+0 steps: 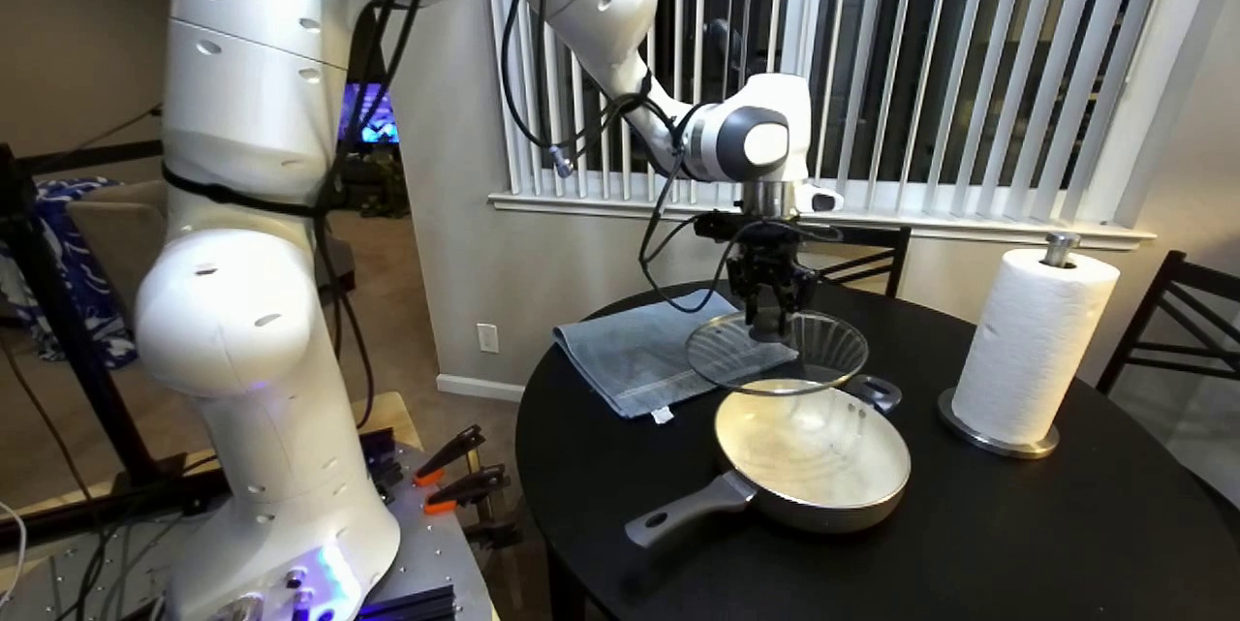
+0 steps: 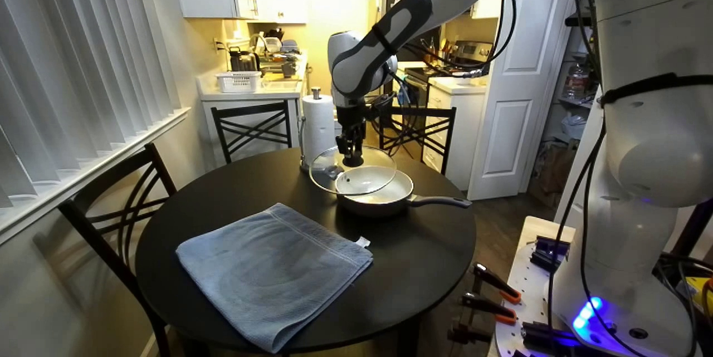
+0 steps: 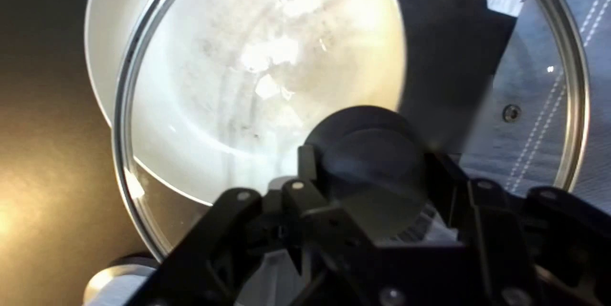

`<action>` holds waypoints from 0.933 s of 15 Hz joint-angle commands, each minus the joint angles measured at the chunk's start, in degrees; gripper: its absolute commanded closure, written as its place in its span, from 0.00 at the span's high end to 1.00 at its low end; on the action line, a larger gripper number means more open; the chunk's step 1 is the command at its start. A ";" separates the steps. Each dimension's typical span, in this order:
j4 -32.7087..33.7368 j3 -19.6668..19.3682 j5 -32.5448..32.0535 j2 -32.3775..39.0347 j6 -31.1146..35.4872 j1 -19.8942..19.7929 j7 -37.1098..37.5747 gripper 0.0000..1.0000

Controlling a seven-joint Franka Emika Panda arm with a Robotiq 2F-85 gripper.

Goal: Remove the glass lid from the pan.

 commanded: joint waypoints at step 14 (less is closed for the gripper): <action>9.22 11.26 -3.40 11.25 0.71 10.44 -10.68 0.33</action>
